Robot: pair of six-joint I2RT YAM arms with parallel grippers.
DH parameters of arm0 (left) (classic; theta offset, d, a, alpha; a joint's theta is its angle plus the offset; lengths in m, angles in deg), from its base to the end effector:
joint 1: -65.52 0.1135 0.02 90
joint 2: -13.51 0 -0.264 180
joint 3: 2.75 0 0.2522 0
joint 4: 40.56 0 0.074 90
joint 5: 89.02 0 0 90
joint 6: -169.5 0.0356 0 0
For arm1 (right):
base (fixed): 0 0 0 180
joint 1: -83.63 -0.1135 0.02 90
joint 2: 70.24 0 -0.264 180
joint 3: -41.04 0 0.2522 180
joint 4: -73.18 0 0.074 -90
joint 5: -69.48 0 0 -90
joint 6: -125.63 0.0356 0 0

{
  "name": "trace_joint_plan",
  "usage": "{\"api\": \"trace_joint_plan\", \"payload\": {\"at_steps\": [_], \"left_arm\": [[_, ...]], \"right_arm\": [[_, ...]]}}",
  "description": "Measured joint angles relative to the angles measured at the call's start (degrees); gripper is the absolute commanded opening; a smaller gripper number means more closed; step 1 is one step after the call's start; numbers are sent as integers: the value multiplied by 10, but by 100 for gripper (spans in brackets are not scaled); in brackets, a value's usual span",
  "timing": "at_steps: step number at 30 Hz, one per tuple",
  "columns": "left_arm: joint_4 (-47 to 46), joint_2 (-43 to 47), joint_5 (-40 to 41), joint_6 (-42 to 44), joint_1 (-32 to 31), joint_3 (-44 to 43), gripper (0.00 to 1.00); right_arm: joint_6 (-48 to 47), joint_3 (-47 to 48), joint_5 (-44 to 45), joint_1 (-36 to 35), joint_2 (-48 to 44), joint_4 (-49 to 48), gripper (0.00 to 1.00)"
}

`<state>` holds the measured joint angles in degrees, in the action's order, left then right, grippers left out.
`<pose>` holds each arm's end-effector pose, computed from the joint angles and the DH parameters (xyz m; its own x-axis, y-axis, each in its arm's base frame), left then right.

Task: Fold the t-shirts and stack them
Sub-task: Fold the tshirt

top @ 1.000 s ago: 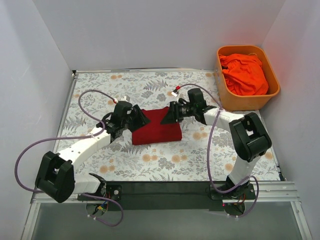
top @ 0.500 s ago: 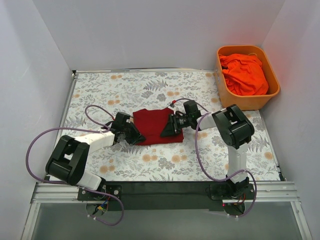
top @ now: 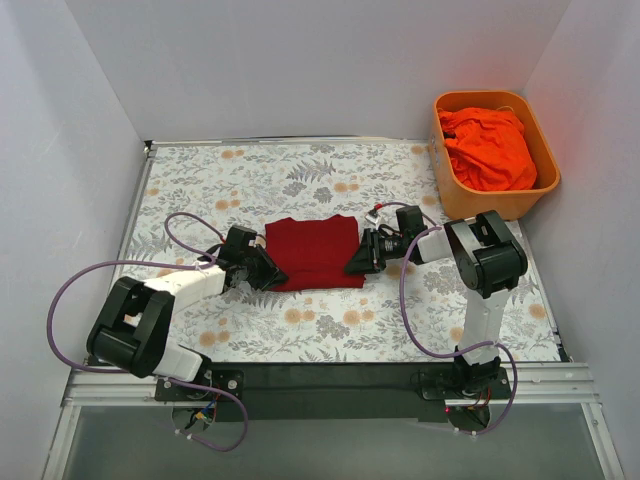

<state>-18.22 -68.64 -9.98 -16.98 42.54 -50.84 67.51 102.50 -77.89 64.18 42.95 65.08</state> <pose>0.2304 -0.1051 0.1430 -0.3905 -0.8940 0.2198 -0.8161 0.2257 -0.5320 0.3178 0.1440 0.0939 -0.9509 -0.0338 -0.3077 -0.2969 0.3807 0.8757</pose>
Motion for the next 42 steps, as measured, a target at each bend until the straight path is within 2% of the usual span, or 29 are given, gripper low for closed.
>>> {"api": "trace_joint_plan", "payload": {"at_steps": [4, 9, 15, 20, 25, 28, 31, 33, 39, 41, 42], "left_arm": [[10, 11, 6, 4, 0, 0, 27], [47, 41, 35, 19, 4, -1, 28], [65, 41, 47, 29, 5, -5, 28], [67, 36, 50, 31, 5, -7, 28], [75, 37, 55, 33, 5, -11, 29], [84, 42, 61, 39, 5, -14, 33], [101, 58, 71, 49, 5, -18, 44], [115, 74, 80, 57, 6, -23, 54], [149, 126, 130, 92, 6, -45, 67], [154, 130, 144, 104, 6, -52, 68], [156, 128, 150, 110, 6, -56, 68]], "right_arm": [[1, 0, -6, 6, -5, 5, 35], [-6, 12, 33, 9, -52, 42, 36], [-7, 110, 94, 11, -68, 53, 35], [-7, 198, 152, 11, -23, 40, 36], [-6, 217, 198, 11, 49, 41, 36], [-2, 215, 204, 12, 77, 44, 36], [-12, 210, 218, 12, 61, 51, 36], [-30, 206, 233, 12, 43, 75, 37], [-92, 206, 304, 11, -56, 189, 40], [-107, 197, 336, 11, -102, 226, 48], [-114, 188, 351, 11, -128, 240, 58]]}}
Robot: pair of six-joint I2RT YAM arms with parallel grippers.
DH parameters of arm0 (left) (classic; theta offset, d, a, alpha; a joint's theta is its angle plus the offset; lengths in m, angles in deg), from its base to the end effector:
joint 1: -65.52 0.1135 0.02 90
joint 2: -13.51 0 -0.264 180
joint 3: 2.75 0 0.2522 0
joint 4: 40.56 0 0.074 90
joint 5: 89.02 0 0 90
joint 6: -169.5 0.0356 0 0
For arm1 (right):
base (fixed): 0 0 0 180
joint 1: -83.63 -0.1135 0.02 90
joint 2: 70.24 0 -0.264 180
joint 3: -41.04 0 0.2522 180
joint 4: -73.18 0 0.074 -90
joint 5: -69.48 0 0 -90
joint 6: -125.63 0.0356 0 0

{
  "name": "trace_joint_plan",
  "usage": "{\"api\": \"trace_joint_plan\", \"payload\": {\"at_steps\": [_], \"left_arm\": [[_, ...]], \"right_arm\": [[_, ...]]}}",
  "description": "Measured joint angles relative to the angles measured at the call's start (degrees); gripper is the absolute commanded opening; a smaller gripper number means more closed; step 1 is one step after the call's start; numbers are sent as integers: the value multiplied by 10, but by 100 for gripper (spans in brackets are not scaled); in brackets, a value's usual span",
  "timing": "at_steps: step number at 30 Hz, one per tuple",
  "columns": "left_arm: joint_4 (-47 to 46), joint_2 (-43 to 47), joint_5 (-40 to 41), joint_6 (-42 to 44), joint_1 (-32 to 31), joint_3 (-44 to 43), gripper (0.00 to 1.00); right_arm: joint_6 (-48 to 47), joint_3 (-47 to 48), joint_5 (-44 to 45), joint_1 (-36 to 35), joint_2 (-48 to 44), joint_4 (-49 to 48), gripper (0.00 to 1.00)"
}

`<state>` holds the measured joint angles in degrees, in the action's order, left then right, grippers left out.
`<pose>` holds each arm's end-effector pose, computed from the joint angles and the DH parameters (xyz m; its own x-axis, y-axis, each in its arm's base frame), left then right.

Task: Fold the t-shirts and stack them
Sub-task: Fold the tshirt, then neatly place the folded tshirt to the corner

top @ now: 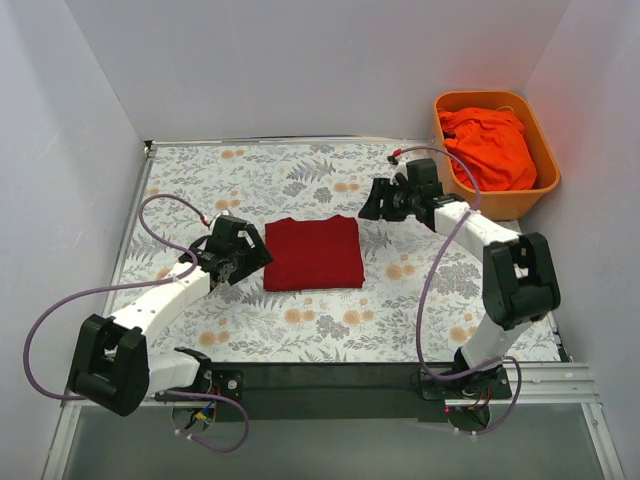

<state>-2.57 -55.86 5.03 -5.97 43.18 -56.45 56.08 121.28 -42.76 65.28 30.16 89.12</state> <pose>0.2180 -0.0869 0.2042 -0.3982 -0.9114 -0.1035 -0.7158 0.3793 -0.5862 0.3667 0.1358 0.2232 -0.7272 0.0995 -0.6792 -0.3496 0.7978 0.4913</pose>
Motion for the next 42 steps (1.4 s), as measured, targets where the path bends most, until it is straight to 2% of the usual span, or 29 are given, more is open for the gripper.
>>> {"api": "trace_joint_plan", "payload": {"at_steps": [2, 8, 16, 21, 29, 34, 38, 42], "left_arm": [[2, -15, 8, 15, 0, -12, 69], [1, -113, 16, 49, 0, -74, 68], [-9, -212, 24, 79, 0, -125, 61], [-20, -260, 13, 82, 0, -144, 53], [-24, -261, 4, 81, 1, -142, 51], [-31, -262, -7, 76, 1, -139, 47], [-39, -262, -17, 70, 1, -134, 40], [-55, -261, -34, 59, 2, -125, 39]], "right_arm": [[-14, -25, 27, 0, -51, 31, 66], [-45, -87, 68, 0, -138, 108, 67], [-56, -130, 83, -3, -161, 155, 62], [-54, -123, 76, -19, -135, 158, 59], [-26, -59, 81, -75, -21, 150, 57], [-11, -30, 89, -100, 34, 139, 56], [-6, -16, 99, -107, 46, 131, 54], [-2, -13, 107, -110, 50, 130, 51]]}}
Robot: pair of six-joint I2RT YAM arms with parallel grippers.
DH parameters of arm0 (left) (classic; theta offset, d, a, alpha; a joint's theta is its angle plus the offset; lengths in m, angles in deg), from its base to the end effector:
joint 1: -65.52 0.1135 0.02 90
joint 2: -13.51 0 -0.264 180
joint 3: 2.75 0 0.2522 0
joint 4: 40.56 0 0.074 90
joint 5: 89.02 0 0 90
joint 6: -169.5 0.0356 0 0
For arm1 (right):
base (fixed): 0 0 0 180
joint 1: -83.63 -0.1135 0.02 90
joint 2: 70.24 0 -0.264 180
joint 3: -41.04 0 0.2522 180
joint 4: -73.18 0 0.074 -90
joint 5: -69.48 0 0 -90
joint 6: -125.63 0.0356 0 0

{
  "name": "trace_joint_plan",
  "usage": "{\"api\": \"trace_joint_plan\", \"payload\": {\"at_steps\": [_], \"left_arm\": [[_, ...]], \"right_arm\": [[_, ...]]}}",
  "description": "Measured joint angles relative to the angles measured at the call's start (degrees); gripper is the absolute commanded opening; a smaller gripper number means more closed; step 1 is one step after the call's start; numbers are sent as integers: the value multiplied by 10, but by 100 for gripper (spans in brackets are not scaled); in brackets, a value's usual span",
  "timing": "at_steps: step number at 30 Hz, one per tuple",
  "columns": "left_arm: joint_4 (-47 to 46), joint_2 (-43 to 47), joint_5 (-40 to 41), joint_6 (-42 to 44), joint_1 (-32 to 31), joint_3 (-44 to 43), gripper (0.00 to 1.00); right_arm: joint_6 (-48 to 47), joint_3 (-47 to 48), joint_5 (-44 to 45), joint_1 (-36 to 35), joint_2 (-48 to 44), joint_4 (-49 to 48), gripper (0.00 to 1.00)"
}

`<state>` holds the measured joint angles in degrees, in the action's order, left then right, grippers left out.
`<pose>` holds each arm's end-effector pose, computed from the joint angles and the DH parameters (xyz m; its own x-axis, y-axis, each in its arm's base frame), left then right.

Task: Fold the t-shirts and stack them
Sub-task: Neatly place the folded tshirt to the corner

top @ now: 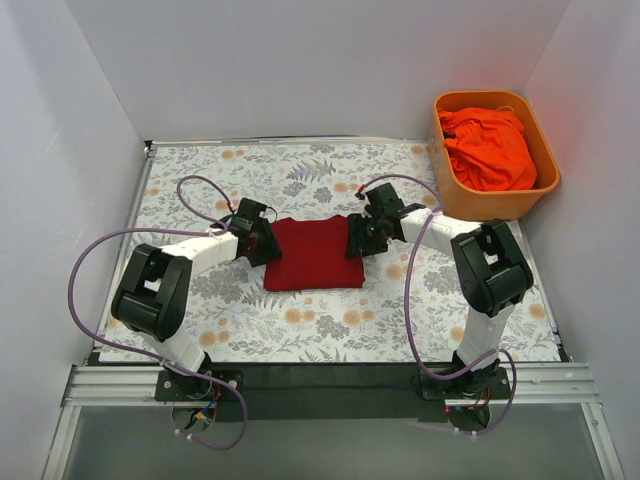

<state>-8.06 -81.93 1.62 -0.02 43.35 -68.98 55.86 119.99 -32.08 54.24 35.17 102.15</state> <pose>0.2938 -0.1193 0.1567 -0.5145 -0.8521 -0.0959 -0.7341 0.4955 -0.4642 0.3256 0.1916 0.1660 -0.8737 -0.1033 -0.4754 -0.2960 0.8883 0.3510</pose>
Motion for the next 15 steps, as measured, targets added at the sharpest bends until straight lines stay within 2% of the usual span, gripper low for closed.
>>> {"api": "trace_joint_plan", "payload": {"at_steps": [3, 6, 7, 9, 10, 13, 15], "left_arm": [[-16, 10, -11, -12, 0, 16, 39], [-33, 24, -24, -27, 0, 37, 40], [-37, 28, -29, -32, 0, 43, 41], [-42, 39, -37, -42, 0, 55, 45], [-42, 44, -41, -45, 0, 60, 50], [-28, 67, -43, -52, -1, 71, 61], [-6, 88, -36, -52, -1, 71, 64]], "right_arm": [[-2, 6, 5, -2, 5, 1, 43], [-10, 24, 12, -8, 21, 13, 30], [-13, 33, 14, -9, 28, 19, 20], [-23, 43, 21, -12, 35, 29, 9], [-26, 45, 24, -13, 36, 33, 2], [-41, 46, 45, -15, 31, 45, 1], [-57, 44, 75, -18, 22, 64, 1]]}}
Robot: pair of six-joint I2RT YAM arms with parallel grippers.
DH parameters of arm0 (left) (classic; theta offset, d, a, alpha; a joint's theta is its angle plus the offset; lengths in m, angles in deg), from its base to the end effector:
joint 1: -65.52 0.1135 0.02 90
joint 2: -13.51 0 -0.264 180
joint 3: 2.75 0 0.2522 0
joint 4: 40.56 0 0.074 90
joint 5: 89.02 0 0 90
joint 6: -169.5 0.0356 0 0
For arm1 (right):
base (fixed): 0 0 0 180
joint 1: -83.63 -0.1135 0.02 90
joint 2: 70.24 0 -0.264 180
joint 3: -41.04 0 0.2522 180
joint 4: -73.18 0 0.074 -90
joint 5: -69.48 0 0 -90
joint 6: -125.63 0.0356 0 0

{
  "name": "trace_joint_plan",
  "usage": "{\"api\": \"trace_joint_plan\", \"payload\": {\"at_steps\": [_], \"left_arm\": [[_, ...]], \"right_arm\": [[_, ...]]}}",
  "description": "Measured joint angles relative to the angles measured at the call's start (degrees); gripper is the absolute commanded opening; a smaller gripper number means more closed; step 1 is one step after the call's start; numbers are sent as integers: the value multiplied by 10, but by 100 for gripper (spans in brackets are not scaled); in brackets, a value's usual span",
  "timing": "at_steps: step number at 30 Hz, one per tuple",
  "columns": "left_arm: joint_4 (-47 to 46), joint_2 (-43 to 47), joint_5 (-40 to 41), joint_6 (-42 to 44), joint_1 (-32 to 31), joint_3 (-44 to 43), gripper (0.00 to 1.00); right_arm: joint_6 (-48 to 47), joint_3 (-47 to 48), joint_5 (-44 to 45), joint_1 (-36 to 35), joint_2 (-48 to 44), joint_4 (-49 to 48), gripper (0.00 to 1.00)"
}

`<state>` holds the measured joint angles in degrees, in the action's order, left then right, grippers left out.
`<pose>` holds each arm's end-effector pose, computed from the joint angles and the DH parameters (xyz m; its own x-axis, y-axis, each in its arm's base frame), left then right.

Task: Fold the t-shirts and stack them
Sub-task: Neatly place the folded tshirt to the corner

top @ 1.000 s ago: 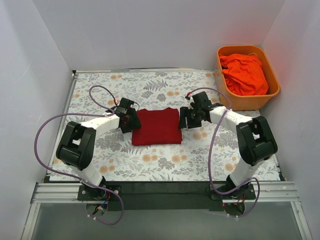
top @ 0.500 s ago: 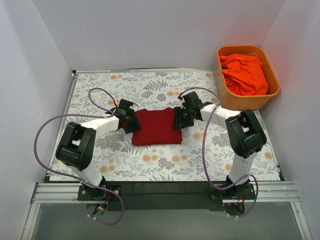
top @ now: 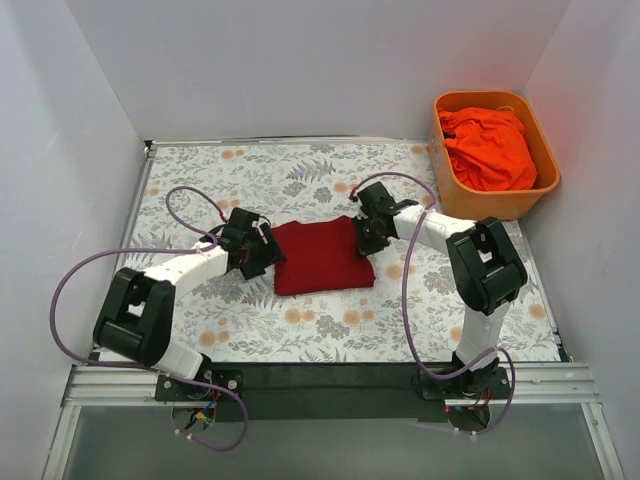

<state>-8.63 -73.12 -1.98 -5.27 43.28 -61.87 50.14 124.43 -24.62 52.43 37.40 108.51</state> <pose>0.2621 -0.1091 0.1662 -0.4733 -0.8809 -0.0021 -0.7570 0.4079 -0.5104 0.3283 0.2018 0.1671 -0.8513 -0.2234 -0.4747 -0.3454 0.9197 0.1866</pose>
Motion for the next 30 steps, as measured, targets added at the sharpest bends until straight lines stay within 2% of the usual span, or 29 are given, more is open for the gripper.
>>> {"api": "trace_joint_plan", "payload": {"at_steps": [6, 11, 16, 20, 30], "left_arm": [[60, 92, 54, 35, 22, -57, 69], [57, 170, 125, 86, 46, -110, 74], [27, 248, 175, 126, 64, -60, 76], [21, 282, 198, 143, 72, 0, 77], [15, 299, 229, 158, 72, 10, 77]], "right_arm": [[-62, -45, 140, 20, -54, 67, 1], [-99, -90, 269, 90, -92, 120, 1], [-134, -93, 415, 157, -94, 161, 1], [-149, -84, 485, 200, -94, 174, 1], [-202, -75, 572, 266, -88, 174, 1]]}}
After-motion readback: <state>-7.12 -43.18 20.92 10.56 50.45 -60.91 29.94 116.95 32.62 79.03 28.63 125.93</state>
